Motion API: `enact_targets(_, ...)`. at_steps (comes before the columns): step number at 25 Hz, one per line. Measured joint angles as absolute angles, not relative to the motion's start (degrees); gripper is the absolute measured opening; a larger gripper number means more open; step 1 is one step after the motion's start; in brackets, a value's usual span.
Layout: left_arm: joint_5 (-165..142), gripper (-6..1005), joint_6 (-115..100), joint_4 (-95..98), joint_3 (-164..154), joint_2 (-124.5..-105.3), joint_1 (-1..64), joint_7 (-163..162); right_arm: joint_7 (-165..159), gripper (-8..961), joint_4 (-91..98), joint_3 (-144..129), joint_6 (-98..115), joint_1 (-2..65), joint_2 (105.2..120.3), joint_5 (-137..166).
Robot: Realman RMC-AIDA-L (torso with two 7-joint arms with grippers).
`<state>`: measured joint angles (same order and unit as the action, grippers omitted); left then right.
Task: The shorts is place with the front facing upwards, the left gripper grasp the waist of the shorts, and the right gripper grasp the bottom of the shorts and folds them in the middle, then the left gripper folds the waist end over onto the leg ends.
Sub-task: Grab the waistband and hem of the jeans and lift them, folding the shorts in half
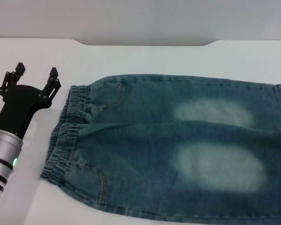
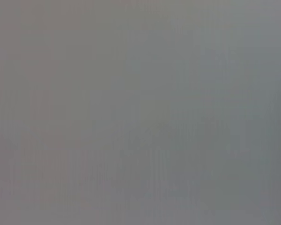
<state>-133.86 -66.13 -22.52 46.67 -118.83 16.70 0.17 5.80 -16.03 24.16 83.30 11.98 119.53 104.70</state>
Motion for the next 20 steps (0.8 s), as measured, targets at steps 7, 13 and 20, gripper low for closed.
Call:
enact_targets(7,-133.9,817,-65.8,-22.5,46.7,-118.83,16.9,0.2,5.8,737,-16.1,24.2,83.3,12.0,119.53,104.8)
enact_targets(13,-133.9,818,-65.7,-22.5,46.7,-118.82,17.1,0.2,5.9,737,-16.2,24.2,83.3,11.9,119.53,104.8)
enact_targets(20,-133.9,817,-65.4,-23.6,44.1,-118.24,17.3,0.2,5.9,737,-19.4,23.5,84.3,11.2,118.75,106.0)
